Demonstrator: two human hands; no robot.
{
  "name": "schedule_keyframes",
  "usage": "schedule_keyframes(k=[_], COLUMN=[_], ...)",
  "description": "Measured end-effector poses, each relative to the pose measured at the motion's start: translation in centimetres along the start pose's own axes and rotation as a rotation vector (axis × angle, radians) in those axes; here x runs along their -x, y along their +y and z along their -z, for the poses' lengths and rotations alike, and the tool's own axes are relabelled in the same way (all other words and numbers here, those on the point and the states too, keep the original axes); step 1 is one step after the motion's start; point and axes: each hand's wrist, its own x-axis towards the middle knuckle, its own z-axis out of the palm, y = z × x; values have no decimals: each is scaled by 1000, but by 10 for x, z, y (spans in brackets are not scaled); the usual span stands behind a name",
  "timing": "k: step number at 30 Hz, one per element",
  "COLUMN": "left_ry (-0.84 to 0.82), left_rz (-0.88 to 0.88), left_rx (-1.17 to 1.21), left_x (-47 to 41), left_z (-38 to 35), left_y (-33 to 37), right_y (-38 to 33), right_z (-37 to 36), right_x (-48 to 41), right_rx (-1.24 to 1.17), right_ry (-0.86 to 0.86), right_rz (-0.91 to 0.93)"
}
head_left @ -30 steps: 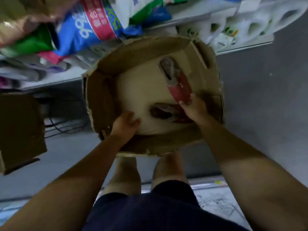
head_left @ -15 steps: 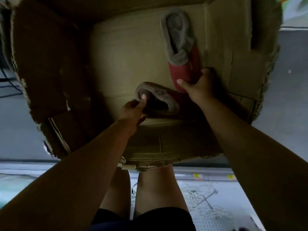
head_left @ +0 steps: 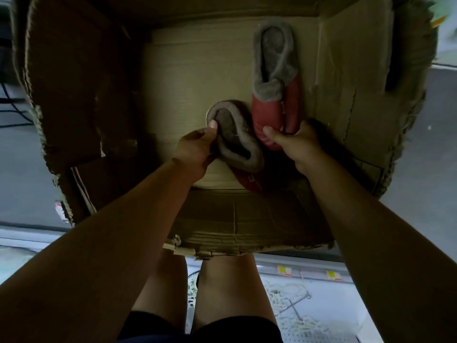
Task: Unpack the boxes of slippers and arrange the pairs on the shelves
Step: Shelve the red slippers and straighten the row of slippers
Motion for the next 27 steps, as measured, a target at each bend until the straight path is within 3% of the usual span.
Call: schedule_keyframes(k=[6,9,16,27], left_ry=[45,60,28,-70], left_rz=[-124,-155,29,19], left_rx=[302,259,141,159], left_x=[-26,-25,0,50], left_z=[29,40,20,23], left_y=[51,43,-24,9], right_y=[-9,-7,2,-28], right_z=[-7,-16,-28,-25], right_x=[17,19,16,82], right_rx=[-277,-380,-405,-522], right_ry=[-213,-272,-190,-246], right_rz=[-29,-57,-100,-207])
